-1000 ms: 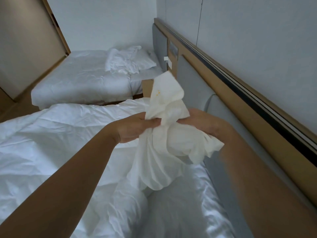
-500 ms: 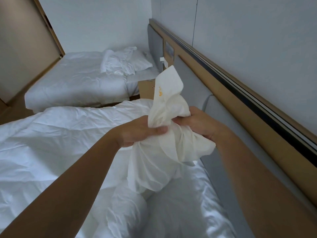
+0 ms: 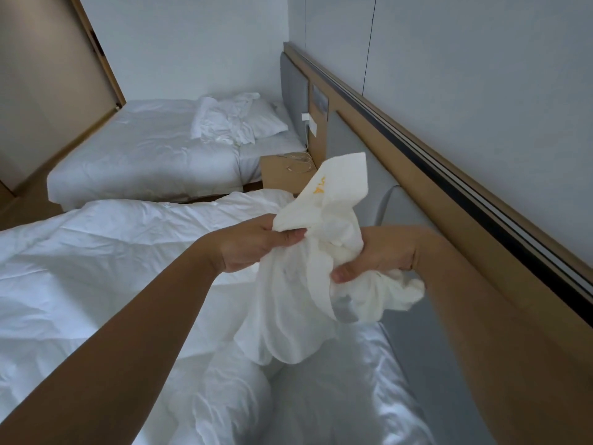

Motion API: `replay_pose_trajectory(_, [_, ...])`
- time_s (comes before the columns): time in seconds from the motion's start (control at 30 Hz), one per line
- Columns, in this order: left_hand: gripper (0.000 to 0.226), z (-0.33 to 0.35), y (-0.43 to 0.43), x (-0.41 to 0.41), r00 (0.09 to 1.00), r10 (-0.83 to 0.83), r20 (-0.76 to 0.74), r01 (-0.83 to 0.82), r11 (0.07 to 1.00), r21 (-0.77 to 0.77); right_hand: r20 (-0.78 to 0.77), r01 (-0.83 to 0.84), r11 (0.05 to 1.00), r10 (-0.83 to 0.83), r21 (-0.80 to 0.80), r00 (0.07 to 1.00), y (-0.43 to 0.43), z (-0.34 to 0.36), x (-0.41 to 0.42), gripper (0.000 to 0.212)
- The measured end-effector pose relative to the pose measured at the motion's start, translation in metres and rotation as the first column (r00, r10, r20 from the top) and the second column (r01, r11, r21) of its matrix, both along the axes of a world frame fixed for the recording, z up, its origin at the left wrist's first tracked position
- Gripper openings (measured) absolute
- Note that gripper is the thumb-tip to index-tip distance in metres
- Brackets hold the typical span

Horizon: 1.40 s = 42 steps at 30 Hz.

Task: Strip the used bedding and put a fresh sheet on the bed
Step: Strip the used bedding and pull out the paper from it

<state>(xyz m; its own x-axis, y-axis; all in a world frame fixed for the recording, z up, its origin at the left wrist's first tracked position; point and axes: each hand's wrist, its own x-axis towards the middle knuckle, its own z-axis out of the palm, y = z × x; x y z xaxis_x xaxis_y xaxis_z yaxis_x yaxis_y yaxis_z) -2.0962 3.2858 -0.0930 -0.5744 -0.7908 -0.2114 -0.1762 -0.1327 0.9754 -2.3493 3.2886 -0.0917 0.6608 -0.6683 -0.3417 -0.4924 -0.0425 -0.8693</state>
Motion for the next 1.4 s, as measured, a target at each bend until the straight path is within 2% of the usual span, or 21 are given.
replay_pose_trajectory(0.1, [0.04, 0.003, 0.001, -0.009, 0.996, 0.083, 0.031, -0.081, 0.995, -0.06, 0.13, 0.111, 0.992, -0.119, 0.065, 0.984, -0.001, -0.005, -0.001, 0.046])
replay_pose_trajectory(0.17, [0.04, 0.003, 0.004, -0.011, 0.996, 0.068, 0.052, -0.066, 0.997, -0.035, 0.213, 0.178, 0.978, -0.197, 0.108, 0.957, -0.001, -0.007, 0.001, 0.042])
replay_pose_trajectory(0.23, [0.043, 0.001, 0.01, -0.012, 0.99, -0.036, 0.137, 0.044, 0.997, -0.059, 0.204, 0.231, 0.973, -0.225, -0.008, 0.953, 0.001, -0.004, 0.004, 0.022])
replay_pose_trajectory(0.3, [0.052, -0.005, 0.018, -0.018, 0.945, -0.133, 0.299, 0.162, 0.984, -0.075, 0.188, 0.281, 0.944, -0.248, -0.174, 0.95, 0.004, 0.004, 0.008, 0.01])
replay_pose_trajectory(0.37, [0.045, -0.013, 0.023, -0.025, 0.914, -0.154, 0.376, 0.198, 0.977, -0.08, 0.215, 0.319, 0.9, -0.262, -0.298, 0.941, 0.006, 0.011, 0.009, 0.035])
replay_pose_trajectory(0.43, [0.035, -0.015, 0.027, -0.027, 0.953, -0.124, 0.278, 0.142, 0.989, -0.045, 0.228, 0.379, 0.843, -0.312, -0.381, 0.922, 0.006, 0.014, 0.006, 0.045])
replay_pose_trajectory(0.5, [0.036, -0.014, 0.025, -0.028, 0.994, -0.01, 0.113, 0.009, 1.0, 0.003, 0.256, 0.451, 0.797, -0.375, -0.403, 0.891, 0.008, 0.018, 0.002, 0.04])
replay_pose_trajectory(0.57, [0.034, -0.006, 0.023, -0.03, 0.997, 0.076, 0.012, -0.076, 0.997, 0.001, 0.259, 0.46, 0.806, -0.386, -0.373, 0.885, 0.012, 0.02, -0.001, 0.038])
replay_pose_trajectory(0.63, [0.032, 0.006, 0.021, -0.033, 0.992, 0.108, -0.07, -0.109, 0.994, -0.012, 0.18, 0.428, 0.838, -0.389, -0.338, 0.904, 0.018, 0.022, 0.002, 0.03])
replay_pose_trajectory(0.7, [0.041, 0.022, 0.02, -0.037, 0.977, 0.157, -0.145, -0.159, 0.987, -0.006, 0.08, 0.392, 0.883, -0.385, -0.258, 0.919, 0.026, 0.022, 0.006, 0.021])
replay_pose_trajectory(0.73, [0.044, 0.032, 0.02, -0.039, 0.97, 0.178, -0.167, -0.184, 0.983, -0.02, 0.056, 0.381, 0.902, -0.377, -0.206, 0.924, 0.028, 0.021, 0.006, 0.03])
replay_pose_trajectory(0.8, [0.045, 0.049, 0.018, -0.042, 0.966, 0.185, -0.181, -0.204, 0.975, -0.091, 0.13, 0.366, 0.93, -0.359, -0.031, 0.924, 0.03, 0.019, 0.004, 0.042])
replay_pose_trajectory(0.87, [0.044, 0.062, 0.017, -0.045, 0.972, 0.177, -0.154, -0.202, 0.965, -0.169, 0.233, 0.267, 0.956, -0.288, 0.118, 0.929, 0.038, 0.019, 0.001, 0.036])
replay_pose_trajectory(0.93, [0.044, 0.067, 0.016, -0.045, 0.984, 0.16, -0.072, -0.173, 0.955, -0.24, 0.231, 0.14, 0.985, -0.16, 0.099, 0.96, 0.043, 0.015, 0.004, 0.033])
replay_pose_trajectory(0.97, [0.045, 0.068, 0.016, -0.043, 0.992, 0.122, -0.03, -0.126, 0.959, -0.255, 0.24, 0.132, 0.988, -0.148, 0.08, 0.96, 0.043, 0.011, 0.006, 0.035])
replay_pose_trajectory(1.03, [0.048, 0.067, 0.016, -0.035, 0.999, -0.041, 0.034, 0.047, 0.976, -0.213, 0.285, 0.19, 0.979, -0.202, 0.069, 0.937, 0.043, 0.012, 0.009, 0.031])
replay_pose_trajectory(1.13, [0.06, 0.061, 0.017, -0.025, 0.97, -0.234, 0.072, 0.239, 0.967, -0.084, 0.328, 0.291, 0.954, -0.253, -0.073, 0.91, 0.048, 0.03, 0.012, 0.024])
replay_pose_trajectory(1.2, [0.064, 0.055, 0.019, -0.023, 0.954, -0.273, 0.12, 0.283, 0.956, -0.074, 0.353, 0.318, 0.934, -0.247, -0.161, 0.903, 0.047, 0.038, 0.009, 0.025])
replay_pose_trajectory(1.27, [0.057, 0.049, 0.021, -0.026, 0.95, -0.263, 0.168, 0.281, 0.955, -0.095, 0.37, 0.378, 0.905, -0.289, -0.195, 0.883, 0.042, 0.042, 0.006, 0.015])
replay_pose_trajectory(1.4, [0.042, 0.036, 0.029, -0.038, 0.933, -0.287, 0.217, 0.304, 0.952, -0.047, 0.344, 0.423, 0.872, -0.33, -0.246, 0.879, 0.038, 0.05, 0.005, 0.016])
